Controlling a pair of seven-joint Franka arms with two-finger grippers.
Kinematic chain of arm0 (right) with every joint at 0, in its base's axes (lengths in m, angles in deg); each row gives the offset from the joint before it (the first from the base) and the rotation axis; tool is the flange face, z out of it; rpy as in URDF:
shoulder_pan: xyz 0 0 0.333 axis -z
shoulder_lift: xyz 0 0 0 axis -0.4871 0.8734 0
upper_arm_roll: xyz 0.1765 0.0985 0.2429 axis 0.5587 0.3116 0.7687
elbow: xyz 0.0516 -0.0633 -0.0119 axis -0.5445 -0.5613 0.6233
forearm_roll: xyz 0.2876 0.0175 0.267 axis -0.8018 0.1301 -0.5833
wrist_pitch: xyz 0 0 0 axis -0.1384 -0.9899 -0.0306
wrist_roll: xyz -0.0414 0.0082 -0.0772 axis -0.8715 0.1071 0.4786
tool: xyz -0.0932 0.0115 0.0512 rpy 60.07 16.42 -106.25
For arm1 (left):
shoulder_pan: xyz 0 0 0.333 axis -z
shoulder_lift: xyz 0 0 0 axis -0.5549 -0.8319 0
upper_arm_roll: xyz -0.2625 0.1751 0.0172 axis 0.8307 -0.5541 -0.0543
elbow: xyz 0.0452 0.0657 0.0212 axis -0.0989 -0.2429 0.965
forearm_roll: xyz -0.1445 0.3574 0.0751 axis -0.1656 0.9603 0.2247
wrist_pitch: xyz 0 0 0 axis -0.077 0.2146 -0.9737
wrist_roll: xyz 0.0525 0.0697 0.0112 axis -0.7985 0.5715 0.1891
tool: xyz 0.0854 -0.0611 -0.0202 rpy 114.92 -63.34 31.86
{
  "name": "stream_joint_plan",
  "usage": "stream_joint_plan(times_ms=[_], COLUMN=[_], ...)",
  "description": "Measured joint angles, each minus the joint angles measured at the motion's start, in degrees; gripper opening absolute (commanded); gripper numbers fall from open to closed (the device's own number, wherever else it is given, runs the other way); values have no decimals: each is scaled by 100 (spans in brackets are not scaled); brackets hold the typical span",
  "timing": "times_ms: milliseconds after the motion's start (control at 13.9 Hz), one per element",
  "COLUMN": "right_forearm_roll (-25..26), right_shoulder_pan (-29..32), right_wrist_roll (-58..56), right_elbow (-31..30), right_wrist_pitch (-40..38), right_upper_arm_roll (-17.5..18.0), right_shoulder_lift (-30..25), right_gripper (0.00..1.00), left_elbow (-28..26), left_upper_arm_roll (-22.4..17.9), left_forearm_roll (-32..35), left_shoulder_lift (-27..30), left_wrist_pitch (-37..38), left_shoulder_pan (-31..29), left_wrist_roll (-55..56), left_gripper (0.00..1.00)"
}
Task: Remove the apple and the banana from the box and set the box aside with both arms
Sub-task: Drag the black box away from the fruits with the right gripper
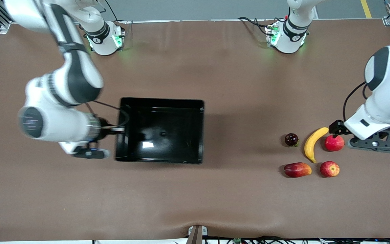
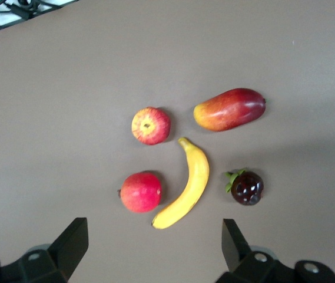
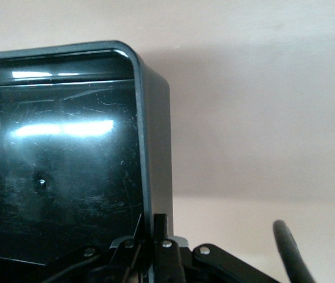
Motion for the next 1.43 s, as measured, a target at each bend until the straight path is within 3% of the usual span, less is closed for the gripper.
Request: stream_joint_plan(times_ms=[287, 717, 1147, 1219, 1290, 1434], right_forearm_roll=[734, 805, 928, 928, 927, 927], right_shoulder_pan=[834, 2552, 3018, 3080, 3112, 3124], right_wrist_roll=[-901, -2914, -3231, -3311, -3352, -3397], right_elbow=[-485, -1614, -2564, -2677, -2768, -2822], right_wrist_pitch=[31, 1245, 2532, 2692, 2834, 2889], right_upper_arm_roll=[-21, -48, -42, -42, -41, -31], right_shoulder_lift=[-240, -229, -199, -172, -132, -52], right_gripper=[0, 0, 0, 45, 99, 100], left_elbow=[604, 757, 734, 687, 612, 383], left_upper_arm_roll=[29, 103, -71, -442, -958, -1729], left_forearm_roll=[-210, -937, -1405, -1443, -1520, -1827], left_shoulder_lift=[30, 687, 1379, 1477, 1583, 1814], left_wrist_pitch=[853, 1493, 1783, 1808, 1837, 1891], left_shoulder_pan=[7, -40, -69, 290, 778, 1412], left_wrist_roll=[305, 583, 212, 207, 207, 193], left_gripper=[100, 100, 100, 100, 100, 100])
